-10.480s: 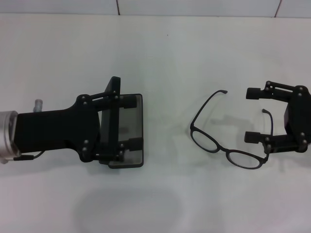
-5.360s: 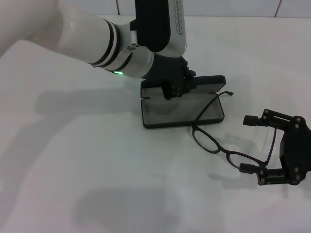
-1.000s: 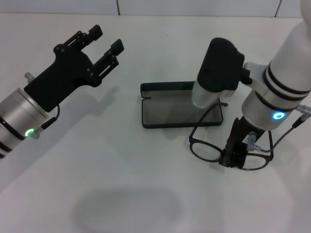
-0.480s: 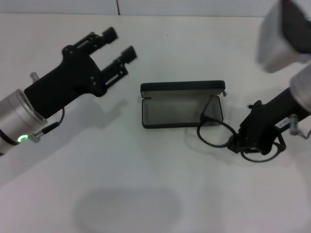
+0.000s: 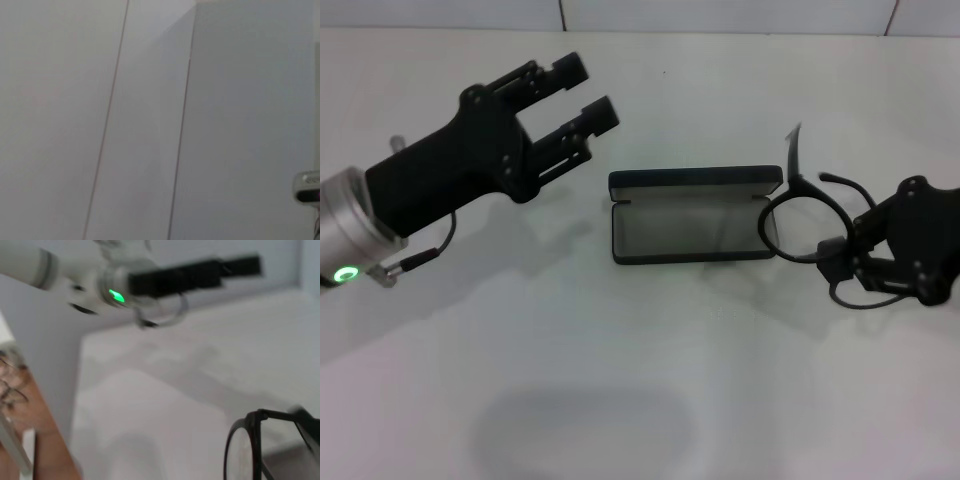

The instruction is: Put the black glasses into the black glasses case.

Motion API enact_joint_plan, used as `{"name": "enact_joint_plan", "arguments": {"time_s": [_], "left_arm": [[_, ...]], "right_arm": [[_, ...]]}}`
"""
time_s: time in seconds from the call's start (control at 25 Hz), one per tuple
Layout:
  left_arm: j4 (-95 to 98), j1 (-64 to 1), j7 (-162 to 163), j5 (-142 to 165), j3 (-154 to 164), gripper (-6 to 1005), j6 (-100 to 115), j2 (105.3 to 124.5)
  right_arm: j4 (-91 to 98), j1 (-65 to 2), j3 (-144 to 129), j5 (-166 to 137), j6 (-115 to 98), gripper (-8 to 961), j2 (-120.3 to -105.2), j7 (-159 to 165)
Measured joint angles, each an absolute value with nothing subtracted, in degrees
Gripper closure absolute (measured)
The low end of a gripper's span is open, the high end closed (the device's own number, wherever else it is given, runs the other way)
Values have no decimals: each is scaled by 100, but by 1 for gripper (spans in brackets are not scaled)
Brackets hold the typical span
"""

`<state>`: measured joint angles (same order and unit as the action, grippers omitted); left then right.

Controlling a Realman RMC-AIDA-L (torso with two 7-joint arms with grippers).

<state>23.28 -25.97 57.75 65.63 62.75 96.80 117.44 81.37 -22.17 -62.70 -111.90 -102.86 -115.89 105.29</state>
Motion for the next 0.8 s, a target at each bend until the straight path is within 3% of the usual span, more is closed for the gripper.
{"name": "enact_joint_plan", "arguments": {"time_s": [0.52, 0.8], "left_arm": [[2419, -3622, 7527, 7244, 6302, 386, 9697, 11569], [2419, -4158, 8057, 7847, 6308, 387, 9832, 11602]], "right_arm": [[5730, -1845, -6200, -9465, -10261, 838, -11602, 5786], [5170, -1870, -6342, -8968, -9674, 838, -11617, 4599]]}}
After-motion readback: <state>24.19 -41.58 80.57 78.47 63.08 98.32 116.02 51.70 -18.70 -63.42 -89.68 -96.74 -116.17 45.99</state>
